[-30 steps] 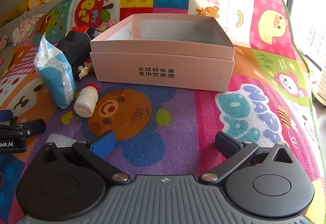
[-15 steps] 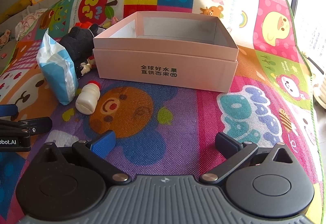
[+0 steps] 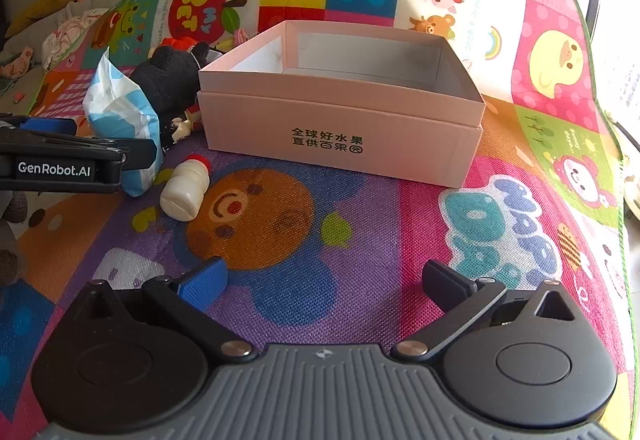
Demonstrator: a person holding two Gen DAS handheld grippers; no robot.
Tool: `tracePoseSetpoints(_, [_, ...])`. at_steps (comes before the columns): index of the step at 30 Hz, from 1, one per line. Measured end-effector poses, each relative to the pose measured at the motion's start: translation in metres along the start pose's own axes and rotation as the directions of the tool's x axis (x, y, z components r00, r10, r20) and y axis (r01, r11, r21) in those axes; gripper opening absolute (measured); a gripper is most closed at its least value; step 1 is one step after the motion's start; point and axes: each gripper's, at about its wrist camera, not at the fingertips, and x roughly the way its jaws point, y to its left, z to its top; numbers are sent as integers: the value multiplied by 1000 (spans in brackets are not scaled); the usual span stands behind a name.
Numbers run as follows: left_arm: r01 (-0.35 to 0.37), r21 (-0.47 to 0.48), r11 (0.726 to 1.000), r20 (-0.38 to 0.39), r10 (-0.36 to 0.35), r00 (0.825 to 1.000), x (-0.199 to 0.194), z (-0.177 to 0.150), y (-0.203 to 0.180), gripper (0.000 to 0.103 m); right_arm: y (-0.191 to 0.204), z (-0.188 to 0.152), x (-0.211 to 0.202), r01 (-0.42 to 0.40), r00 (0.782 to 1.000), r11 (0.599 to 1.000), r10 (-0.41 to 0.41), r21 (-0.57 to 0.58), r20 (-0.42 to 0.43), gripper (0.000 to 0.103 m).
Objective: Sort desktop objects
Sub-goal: 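Move the left tool toward the blue wipes pack, then grasp the blue wipes pack with the left tool while the right tool approaches the white bottle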
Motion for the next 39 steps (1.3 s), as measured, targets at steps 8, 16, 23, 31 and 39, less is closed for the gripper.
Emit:
tracePoseSetpoints(8, [-215,-44,976,-8,215,977,-5,-9,68,103,40,27,8,-164,986,978,160,-129,-43,79])
tracePoseSetpoints(16, [-183,-131,974,-37,180,983,-16,-24,95,103,60,50,32,-203,979,973,199,-110,-45,38])
tracePoseSetpoints(23, [-160,-172,972,-14,160,987,-22,-23,96,103,34,33,15,-152,988,978,150,-143,-22,27])
tracePoseSetpoints(31, [-261,-143,955,-30,260,965,18,-1,94,103,-10,4,-6,-63,998,997,64,-42,15,49])
tracePoseSetpoints(39, [-271,-115,956,-56,266,962,27,-4,99,86,-17,-7,-5,-44,998,999,44,-5,52,84])
